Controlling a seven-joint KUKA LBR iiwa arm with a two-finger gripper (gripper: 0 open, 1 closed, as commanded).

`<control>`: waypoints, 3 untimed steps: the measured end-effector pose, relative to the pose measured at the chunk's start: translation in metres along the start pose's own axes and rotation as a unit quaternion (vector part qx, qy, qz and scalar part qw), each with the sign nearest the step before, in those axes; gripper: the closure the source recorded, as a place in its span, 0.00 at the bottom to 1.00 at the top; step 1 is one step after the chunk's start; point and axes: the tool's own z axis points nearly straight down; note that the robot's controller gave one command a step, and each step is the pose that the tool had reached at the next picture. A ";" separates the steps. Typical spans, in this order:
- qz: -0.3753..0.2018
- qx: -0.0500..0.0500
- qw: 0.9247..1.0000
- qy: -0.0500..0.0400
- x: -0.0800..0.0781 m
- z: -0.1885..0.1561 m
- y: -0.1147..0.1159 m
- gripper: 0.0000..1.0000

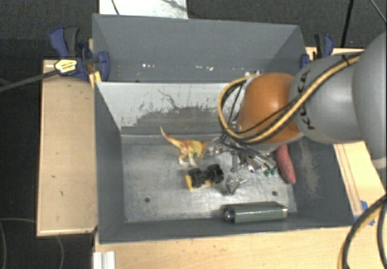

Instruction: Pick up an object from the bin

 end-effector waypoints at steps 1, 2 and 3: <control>-0.072 0.000 0.997 -0.002 -0.014 -0.003 0.040 1.00; -0.073 0.000 0.997 -0.002 -0.014 -0.003 0.040 1.00; -0.068 -0.002 0.998 0.006 -0.009 -0.048 0.047 1.00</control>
Offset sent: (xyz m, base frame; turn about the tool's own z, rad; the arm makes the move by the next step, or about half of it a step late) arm 0.0000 0.0000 0.0000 0.0000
